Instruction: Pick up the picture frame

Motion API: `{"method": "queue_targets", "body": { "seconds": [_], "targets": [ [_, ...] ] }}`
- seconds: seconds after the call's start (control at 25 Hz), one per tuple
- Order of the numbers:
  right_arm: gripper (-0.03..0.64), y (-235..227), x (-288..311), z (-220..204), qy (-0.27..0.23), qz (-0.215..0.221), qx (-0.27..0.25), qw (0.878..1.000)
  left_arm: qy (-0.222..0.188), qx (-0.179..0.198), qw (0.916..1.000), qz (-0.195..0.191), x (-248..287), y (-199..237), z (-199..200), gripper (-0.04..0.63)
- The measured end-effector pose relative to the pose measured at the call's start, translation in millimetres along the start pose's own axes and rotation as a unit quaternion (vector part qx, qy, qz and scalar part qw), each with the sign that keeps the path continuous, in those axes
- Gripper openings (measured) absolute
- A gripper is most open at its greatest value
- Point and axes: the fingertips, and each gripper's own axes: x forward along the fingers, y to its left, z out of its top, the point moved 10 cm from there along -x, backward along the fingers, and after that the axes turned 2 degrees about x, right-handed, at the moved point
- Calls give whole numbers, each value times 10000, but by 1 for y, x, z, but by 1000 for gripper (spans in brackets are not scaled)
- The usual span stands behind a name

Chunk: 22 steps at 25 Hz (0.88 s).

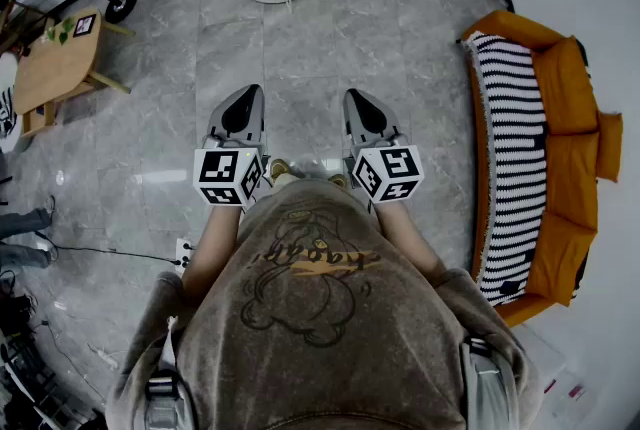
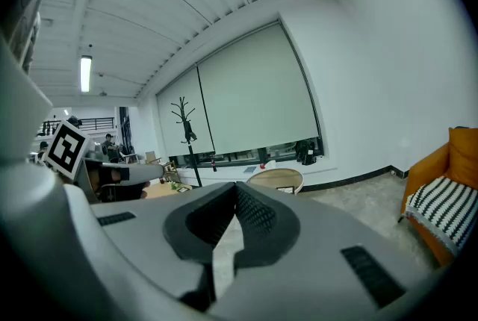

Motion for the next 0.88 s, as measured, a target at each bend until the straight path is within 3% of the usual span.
{"method": "queue_targets", "body": {
  "seconds": [0.4,0.88],
  "targets": [
    [20,26,5,-10,-78,-5,357,9993,73,32,9997,-216,-6,23,1,18],
    [20,47,25,-25,-110,-227,276,9993,1,209,9985,-512,3,67,-2,18]
  ]
}}
